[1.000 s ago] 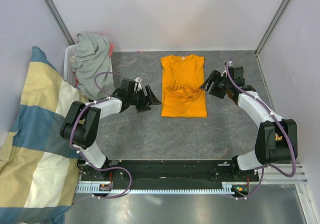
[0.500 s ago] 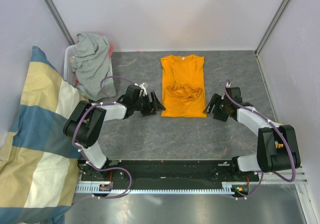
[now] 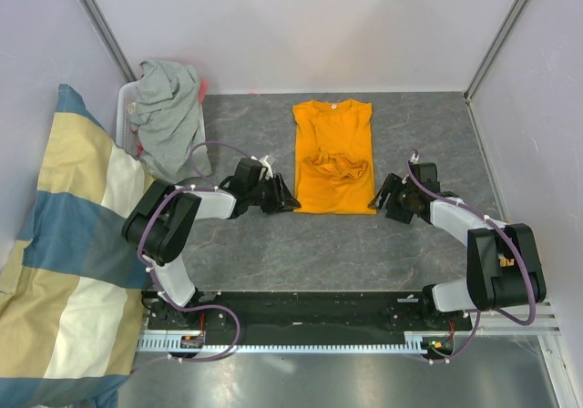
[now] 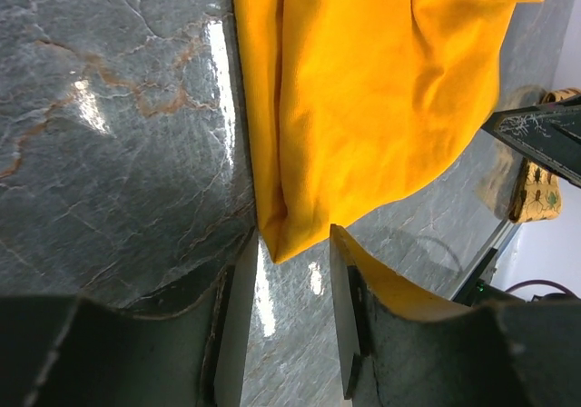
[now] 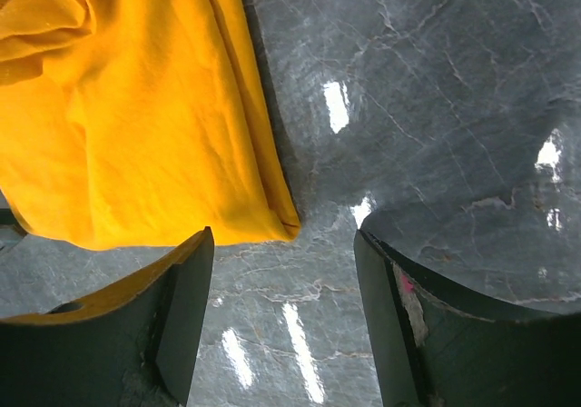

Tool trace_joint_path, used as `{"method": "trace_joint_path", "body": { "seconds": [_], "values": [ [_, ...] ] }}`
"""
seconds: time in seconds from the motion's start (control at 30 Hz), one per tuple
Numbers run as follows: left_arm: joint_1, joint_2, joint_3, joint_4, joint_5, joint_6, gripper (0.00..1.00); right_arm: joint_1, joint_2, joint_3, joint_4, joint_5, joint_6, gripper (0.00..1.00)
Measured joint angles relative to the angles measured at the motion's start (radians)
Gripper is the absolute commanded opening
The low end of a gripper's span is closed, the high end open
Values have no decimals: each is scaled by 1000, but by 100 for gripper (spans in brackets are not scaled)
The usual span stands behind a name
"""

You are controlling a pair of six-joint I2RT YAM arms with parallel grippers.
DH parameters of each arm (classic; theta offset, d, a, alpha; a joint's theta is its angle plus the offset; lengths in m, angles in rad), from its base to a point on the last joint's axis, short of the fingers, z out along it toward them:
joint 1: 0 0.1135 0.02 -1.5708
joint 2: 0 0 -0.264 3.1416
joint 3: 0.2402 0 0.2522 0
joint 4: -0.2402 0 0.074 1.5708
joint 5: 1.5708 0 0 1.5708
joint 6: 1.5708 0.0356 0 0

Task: Fold and stack the t-shirts
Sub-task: Fold the tshirt

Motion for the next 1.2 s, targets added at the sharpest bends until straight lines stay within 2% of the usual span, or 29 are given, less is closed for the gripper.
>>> {"method": "trace_joint_path", "body": {
  "seconds": [0.2, 0.3, 0.4, 0.43, 0.47, 0.8, 0.87, 0.9, 1.0, 1.1, 1.2],
  "values": [
    [-2, 1, -4, 6, 0, 0, 42, 0, 22, 0, 50, -11, 2, 71],
    [-3, 10, -4, 17, 2, -1, 37, 0, 34, 0, 75, -17, 2, 71],
    [-3, 23, -4, 31, 2, -4, 21, 0, 48, 4, 101, -24, 2, 71],
    [-3, 28, -4, 36, 3, -6, 7, 0, 55, 5, 109, -26, 2, 71],
    [-3, 34, -3, 40, 2, -8, 2, 0, 59, 8, 115, -29, 2, 71],
    [-3, 61, 13, 54, 16, -21, 2, 0, 65, 11, 126, -35, 2, 69],
    [-3, 61, 13, 53, 16, -21, 2, 0, 58, 7, 120, -34, 1, 65],
    [-3, 62, 13, 54, 16, -21, 2, 0, 52, 2, 114, -34, 1, 58],
    [-3, 63, 13, 55, 18, -21, 2, 0, 41, -13, 96, -32, 2, 45],
    [-3, 63, 13, 55, 19, -21, 2, -1, 41, -20, 85, -32, 2, 38],
    [-3, 63, 13, 55, 19, -21, 2, -1, 41, -25, 84, -31, 1, 37]
  ]
}}
